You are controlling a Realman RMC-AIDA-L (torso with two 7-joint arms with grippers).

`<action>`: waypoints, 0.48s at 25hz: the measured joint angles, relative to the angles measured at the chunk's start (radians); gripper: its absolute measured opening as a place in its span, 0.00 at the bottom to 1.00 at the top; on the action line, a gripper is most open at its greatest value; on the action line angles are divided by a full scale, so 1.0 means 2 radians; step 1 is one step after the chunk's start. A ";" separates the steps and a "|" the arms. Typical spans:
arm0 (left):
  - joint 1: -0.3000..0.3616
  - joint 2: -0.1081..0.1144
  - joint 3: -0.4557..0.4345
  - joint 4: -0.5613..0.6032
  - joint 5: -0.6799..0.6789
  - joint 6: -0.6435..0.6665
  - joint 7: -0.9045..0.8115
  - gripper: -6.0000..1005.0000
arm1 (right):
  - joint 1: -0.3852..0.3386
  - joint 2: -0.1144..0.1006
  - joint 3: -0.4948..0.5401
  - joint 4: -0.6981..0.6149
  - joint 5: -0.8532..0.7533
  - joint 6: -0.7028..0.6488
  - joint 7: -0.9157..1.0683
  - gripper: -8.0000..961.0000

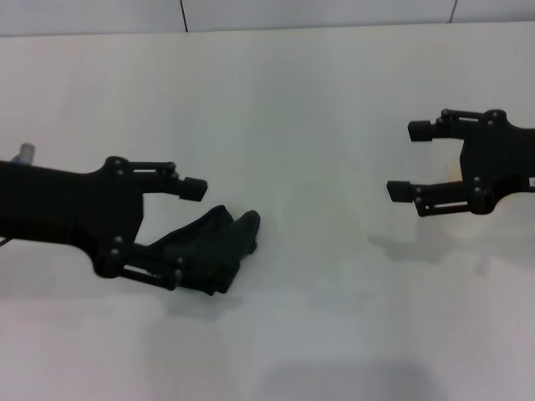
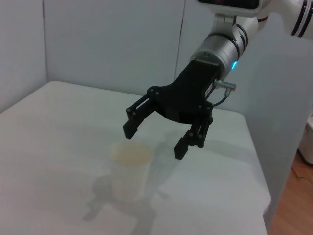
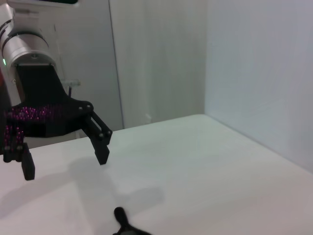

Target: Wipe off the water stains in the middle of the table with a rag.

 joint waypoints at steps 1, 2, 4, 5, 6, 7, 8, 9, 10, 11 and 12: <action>0.006 0.000 0.000 0.007 -0.001 0.001 0.000 0.89 | 0.002 0.000 0.003 0.003 -0.002 -0.006 0.003 0.90; 0.010 0.000 0.000 0.011 -0.001 0.002 0.000 0.89 | 0.004 0.000 0.007 0.006 -0.006 -0.012 0.006 0.90; 0.017 0.001 0.000 0.018 -0.001 0.003 0.000 0.89 | 0.006 -0.001 0.013 0.009 -0.014 -0.021 0.012 0.90; 0.019 0.001 0.000 0.019 0.000 0.003 0.000 0.89 | 0.007 -0.001 0.016 0.010 -0.020 -0.024 0.015 0.90; 0.020 0.001 0.000 0.020 0.001 0.003 0.000 0.89 | 0.008 -0.001 0.019 0.010 -0.027 -0.026 0.019 0.90; 0.021 0.001 0.000 0.020 0.002 0.003 0.001 0.89 | 0.009 -0.001 0.021 0.010 -0.033 -0.027 0.022 0.90; 0.022 0.001 0.000 0.018 0.004 0.002 0.002 0.89 | 0.011 -0.001 0.023 0.010 -0.041 -0.028 0.024 0.90; 0.022 0.000 0.000 0.017 0.008 0.001 0.003 0.89 | 0.012 -0.001 0.024 0.010 -0.048 -0.028 0.026 0.90; 0.022 -0.001 0.000 0.016 0.012 0.000 0.004 0.89 | 0.013 -0.001 0.024 0.010 -0.055 -0.028 0.027 0.91; 0.021 -0.002 0.000 0.016 0.015 0.000 0.005 0.89 | 0.016 -0.001 0.026 0.010 -0.065 -0.028 0.031 0.90; 0.021 -0.003 0.000 0.016 0.018 0.000 0.006 0.89 | 0.019 -0.001 0.027 0.010 -0.073 -0.029 0.035 0.90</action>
